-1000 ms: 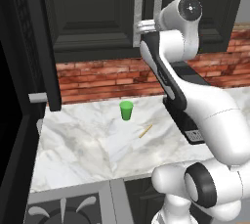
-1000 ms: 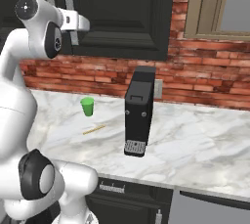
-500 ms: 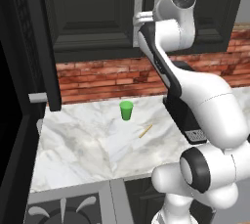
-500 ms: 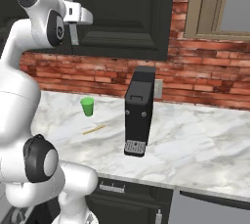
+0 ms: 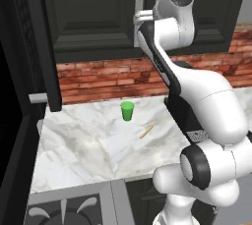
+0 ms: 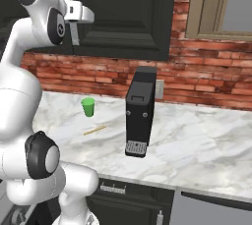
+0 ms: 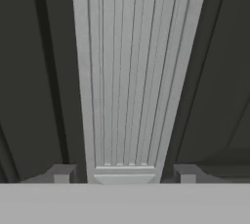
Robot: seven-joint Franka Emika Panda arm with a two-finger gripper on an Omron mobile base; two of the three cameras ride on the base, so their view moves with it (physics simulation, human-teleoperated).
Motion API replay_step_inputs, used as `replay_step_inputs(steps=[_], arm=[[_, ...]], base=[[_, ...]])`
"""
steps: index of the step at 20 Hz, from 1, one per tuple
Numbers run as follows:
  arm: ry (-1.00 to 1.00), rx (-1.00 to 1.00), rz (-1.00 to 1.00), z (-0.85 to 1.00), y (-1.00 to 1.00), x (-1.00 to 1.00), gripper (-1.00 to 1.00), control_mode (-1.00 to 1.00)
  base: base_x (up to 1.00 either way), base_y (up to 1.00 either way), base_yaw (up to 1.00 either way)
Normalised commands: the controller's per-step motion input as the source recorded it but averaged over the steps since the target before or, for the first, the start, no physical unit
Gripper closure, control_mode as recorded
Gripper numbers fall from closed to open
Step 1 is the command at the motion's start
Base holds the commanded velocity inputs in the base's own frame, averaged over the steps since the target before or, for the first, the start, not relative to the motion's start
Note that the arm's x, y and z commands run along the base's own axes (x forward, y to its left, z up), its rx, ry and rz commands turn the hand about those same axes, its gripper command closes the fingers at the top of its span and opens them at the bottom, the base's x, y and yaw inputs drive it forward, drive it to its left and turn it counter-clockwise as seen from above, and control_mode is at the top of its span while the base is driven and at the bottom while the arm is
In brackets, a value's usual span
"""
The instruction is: Pick the pan from the cabinet and place it on the stove. Then turn on the stove burner for the pan.
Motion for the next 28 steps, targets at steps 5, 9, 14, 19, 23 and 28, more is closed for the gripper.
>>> replay_step_inputs(steps=[5,9,14,19,23,28], arm=[[0.00,0.00,-0.02,-0.08,0.14,0.08,1.00,-1.00],[0.00,0.00,0.00,-0.01,0.08,-0.12,1.00,-1.00],[-0.03,0.00,0.00,0.01,-0.19,-0.61,1.00,-1.00],[0.01,0.00,0.00,0.07,-0.45,-0.84,1.00,-1.00],[0.02,0.00,0.00,0.02,-0.68,-0.82,1.00,-1.00],[0.03,0.00,0.00,0.00,-0.83,-0.78,1.00,-1.00]], base=[[0.00,0.00,0.00],[0.00,0.00,0.00],[0.00,0.00,0.00],[0.00,0.00,0.00],[0.00,0.00,0.00],[0.00,0.00,0.00]])
